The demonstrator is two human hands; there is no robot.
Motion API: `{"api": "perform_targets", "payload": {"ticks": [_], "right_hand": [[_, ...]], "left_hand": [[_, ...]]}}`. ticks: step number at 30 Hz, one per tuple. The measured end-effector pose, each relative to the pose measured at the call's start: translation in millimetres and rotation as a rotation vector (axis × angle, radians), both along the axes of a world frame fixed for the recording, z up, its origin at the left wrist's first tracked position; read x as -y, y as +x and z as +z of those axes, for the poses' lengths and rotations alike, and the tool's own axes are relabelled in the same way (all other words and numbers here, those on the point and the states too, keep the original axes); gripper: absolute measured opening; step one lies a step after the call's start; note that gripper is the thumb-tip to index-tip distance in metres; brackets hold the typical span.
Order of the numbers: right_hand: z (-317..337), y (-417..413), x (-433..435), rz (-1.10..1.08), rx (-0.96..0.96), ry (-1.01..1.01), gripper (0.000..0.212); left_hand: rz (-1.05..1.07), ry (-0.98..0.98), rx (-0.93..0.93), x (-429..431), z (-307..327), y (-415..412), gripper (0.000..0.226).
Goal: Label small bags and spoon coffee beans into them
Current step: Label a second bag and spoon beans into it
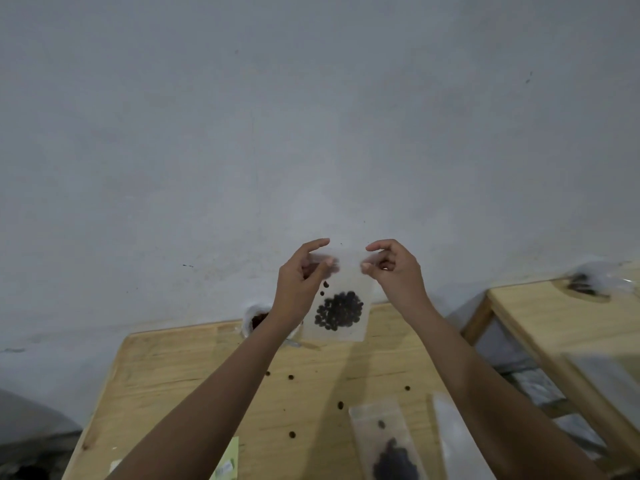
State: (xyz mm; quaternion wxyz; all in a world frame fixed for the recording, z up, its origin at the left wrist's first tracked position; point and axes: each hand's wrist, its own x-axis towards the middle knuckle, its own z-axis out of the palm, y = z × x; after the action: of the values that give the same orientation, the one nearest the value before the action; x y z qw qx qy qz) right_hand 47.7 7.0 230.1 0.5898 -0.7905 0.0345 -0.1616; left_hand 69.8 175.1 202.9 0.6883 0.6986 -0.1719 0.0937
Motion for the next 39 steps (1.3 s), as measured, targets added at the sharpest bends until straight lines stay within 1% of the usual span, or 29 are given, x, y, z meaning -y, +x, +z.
{"api": "perform_targets", "payload": {"ticks": [5, 12, 18, 22, 26, 28, 31, 39], "right_hand": [[-4.2, -7.0, 12.0, 0.014, -0.001, 0.007, 0.022], [-12.1, -9.9, 17.7, 0.028, -0.037, -0.011, 0.015], [-24.3, -14.5, 22.6, 0.038, -0.099, 0.034, 0.02], [-28.9, -15.5, 22.9, 0.006, -0.118, 0.015, 0.018], [-32.7, -15.8, 24.3, -0.029, -0.125, 0.031, 0.016], [-34.5, -16.4, 24.3, -0.025, -0.121, 0.019, 0.018], [-35.3, -16.7, 25.5, -0.043, -0.118, 0.008, 0.027], [-38.7, -16.9, 24.6, -0.118, -0.119, -0.029, 0.029]], "left_hand": [[0.039, 0.0, -0.012, 16.7, -2.7, -5.6, 0.032], [0.01, -0.017, -0.035, 31.7, -9.2, -12.7, 0.031], [0.028, -0.007, -0.068, 39.5, -17.7, -18.2, 0.031], [-0.017, 0.01, -0.094, 46.0, -20.0, -22.0, 0.031], [-0.006, 0.029, -0.108, 50.5, -23.6, -25.0, 0.029], [-0.001, 0.041, -0.103, 50.0, -23.6, -24.5, 0.029], [-0.029, 0.032, -0.105, 51.0, -21.1, -26.0, 0.027], [-0.013, 0.075, -0.095, 56.1, -19.7, -30.4, 0.027]]}}
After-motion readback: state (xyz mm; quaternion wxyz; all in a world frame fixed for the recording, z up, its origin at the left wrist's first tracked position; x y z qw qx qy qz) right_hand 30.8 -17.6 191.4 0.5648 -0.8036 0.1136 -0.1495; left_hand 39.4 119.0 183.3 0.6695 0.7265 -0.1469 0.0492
